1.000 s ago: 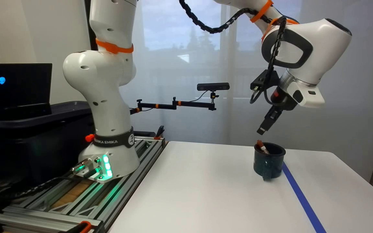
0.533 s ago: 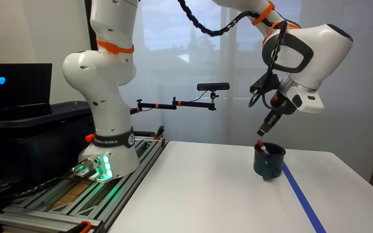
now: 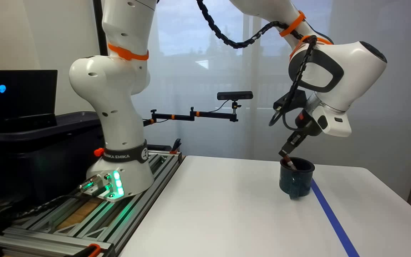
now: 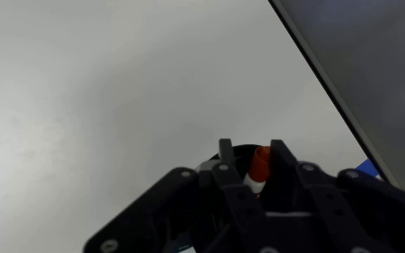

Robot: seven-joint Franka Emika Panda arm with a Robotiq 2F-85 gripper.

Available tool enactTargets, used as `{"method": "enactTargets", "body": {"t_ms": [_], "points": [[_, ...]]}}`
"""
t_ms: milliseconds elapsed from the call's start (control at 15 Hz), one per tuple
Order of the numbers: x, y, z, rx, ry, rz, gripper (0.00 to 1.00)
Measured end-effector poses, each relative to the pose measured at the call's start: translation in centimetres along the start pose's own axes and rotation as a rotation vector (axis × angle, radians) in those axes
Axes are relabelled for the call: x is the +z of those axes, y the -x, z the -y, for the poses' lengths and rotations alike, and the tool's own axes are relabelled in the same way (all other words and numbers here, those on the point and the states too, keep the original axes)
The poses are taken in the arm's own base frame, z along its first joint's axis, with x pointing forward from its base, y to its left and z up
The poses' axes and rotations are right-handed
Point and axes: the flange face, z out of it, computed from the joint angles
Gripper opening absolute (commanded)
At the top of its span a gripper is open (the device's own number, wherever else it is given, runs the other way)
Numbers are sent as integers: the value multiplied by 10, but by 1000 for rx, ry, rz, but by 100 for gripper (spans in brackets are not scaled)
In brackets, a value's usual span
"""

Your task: Remove the marker from the cup and place it on the table

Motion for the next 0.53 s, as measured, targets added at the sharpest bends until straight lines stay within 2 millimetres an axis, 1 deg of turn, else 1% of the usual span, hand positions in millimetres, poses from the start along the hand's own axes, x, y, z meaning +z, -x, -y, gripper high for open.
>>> {"method": "enactTargets", "body": {"t_ms": [200, 267, 333, 400, 467, 533], "points": [[4, -6, -6, 53, -32, 16, 38], [3, -9, -8, 69, -45, 19, 37], [2, -11, -10, 84, -59, 21, 33], [0, -14, -11, 97, -74, 21, 35], [-2, -16, -13, 109, -87, 22, 32], [-3, -19, -14, 120, -100, 23, 33]]}}
